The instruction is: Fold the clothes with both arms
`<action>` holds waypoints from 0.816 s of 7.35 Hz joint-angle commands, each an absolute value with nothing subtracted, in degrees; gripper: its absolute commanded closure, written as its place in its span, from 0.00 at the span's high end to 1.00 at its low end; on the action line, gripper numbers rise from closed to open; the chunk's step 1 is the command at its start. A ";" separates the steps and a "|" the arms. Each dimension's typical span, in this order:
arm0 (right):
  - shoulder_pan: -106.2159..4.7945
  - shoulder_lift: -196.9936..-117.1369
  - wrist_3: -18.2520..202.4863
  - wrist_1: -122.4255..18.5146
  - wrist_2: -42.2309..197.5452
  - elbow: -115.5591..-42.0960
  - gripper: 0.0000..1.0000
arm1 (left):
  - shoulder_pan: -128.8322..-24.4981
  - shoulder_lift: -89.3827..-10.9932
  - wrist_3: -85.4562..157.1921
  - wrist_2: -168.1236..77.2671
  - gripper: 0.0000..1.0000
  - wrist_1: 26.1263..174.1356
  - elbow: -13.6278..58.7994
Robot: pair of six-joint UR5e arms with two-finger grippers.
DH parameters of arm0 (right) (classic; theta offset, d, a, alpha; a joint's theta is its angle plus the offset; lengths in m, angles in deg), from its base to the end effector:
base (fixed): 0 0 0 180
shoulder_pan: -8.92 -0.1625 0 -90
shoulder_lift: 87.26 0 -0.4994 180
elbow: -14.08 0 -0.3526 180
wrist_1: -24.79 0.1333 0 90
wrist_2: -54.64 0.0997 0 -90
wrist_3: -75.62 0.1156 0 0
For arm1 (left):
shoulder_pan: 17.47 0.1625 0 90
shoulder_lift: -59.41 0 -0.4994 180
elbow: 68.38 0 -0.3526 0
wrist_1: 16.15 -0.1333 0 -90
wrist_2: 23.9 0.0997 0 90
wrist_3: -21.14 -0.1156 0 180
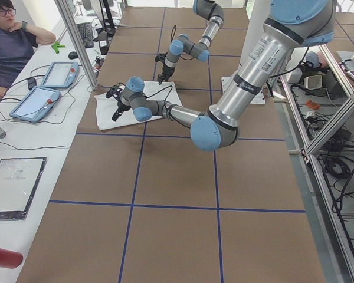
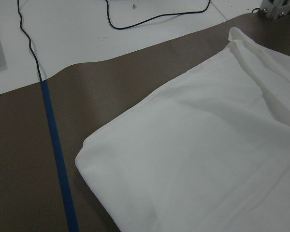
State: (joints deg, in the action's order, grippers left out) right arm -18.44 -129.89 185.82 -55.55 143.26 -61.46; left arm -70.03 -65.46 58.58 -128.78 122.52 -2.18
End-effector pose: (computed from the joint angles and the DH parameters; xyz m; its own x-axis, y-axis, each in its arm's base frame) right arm -0.6613 -0.4954 0.3268 0.4502 0.6216 0.6410 -0.6706 0.7094 -0.2169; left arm 0.3909 -0.6810 0.4747 0.6885 0.3631 -0.6278 0.1413 0.7819 0.6071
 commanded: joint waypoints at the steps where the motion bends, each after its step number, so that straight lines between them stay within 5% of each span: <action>1: -17.97 -129.88 185.66 -55.72 143.40 -61.51 0.00 | -70.03 -65.05 58.58 -128.75 1.00 123.07 -2.11; 6: -18.06 -128.66 184.42 -58.79 143.93 -62.39 0.00 | -69.94 -64.96 58.67 -127.87 1.00 123.16 -2.11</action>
